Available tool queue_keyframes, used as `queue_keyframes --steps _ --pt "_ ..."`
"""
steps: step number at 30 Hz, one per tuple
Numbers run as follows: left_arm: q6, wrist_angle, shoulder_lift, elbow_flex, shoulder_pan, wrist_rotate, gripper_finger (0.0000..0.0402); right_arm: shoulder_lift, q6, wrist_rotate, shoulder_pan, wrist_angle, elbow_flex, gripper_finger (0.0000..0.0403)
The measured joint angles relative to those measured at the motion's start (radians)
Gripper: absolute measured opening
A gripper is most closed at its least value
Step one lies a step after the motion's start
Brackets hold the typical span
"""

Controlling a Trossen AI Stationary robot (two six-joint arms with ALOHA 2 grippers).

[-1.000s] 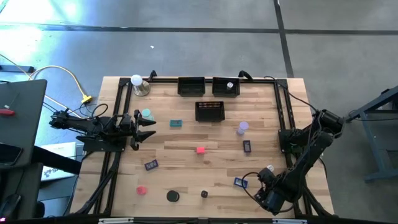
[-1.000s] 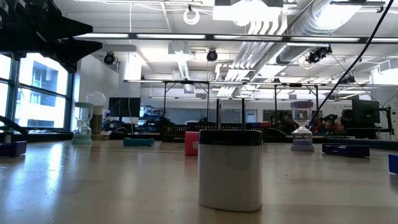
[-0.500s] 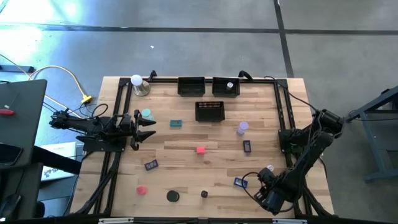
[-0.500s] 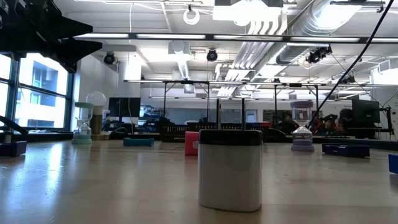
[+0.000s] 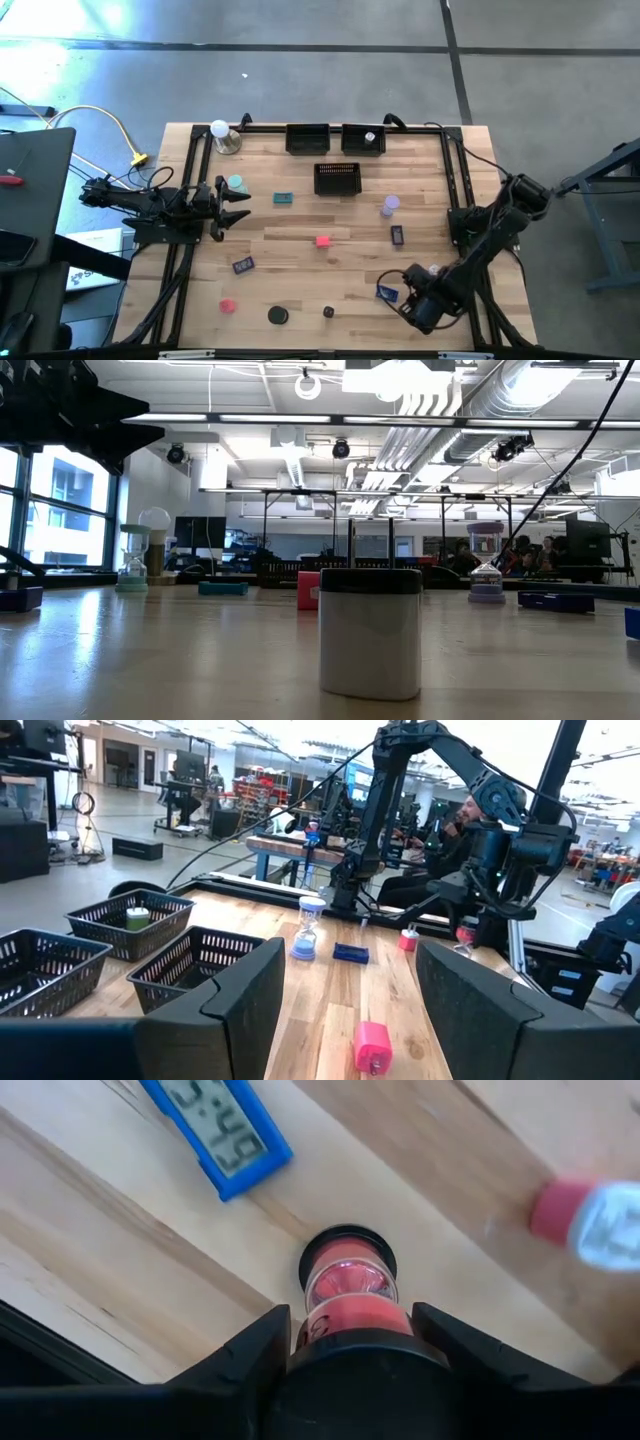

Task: Pick & Place Office items
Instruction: Put the red hourglass into the top left black bin

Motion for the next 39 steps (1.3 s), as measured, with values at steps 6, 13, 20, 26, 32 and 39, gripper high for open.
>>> queue_keyframes --steps 6,13,20,26,32,39 --pt "0.002 0.0 0.0 0.0 0.0 -0.002 0.0221 0.0 -0.135 0.001 -0.065 0.0 0.045 0.0186" --pt "0.002 0.001 0.0 0.0 0.0 -0.002 0.0221 0.0 -0.334 0.093 -0.132 -0.029 0.161 0.0186" --pt "0.031 0.011 0.0 0.0 0.0 -0.001 0.0221 -0.001 -0.662 0.296 -0.242 0.013 0.211 0.0186" --pt "0.163 0.016 0.0 0.0 0.0 0.078 0.0221 -0.001 -1.018 0.341 -0.376 0.214 0.211 0.0187" --pt "0.346 0.017 0.0 0.0 0.0 0.175 0.0221 -0.001 -1.337 0.293 -0.496 0.473 0.211 0.0187" --pt "0.62 0.038 0.0 0.0 0.0 0.213 0.0221 -0.001 -1.521 0.196 -0.604 0.688 0.211 0.0187"
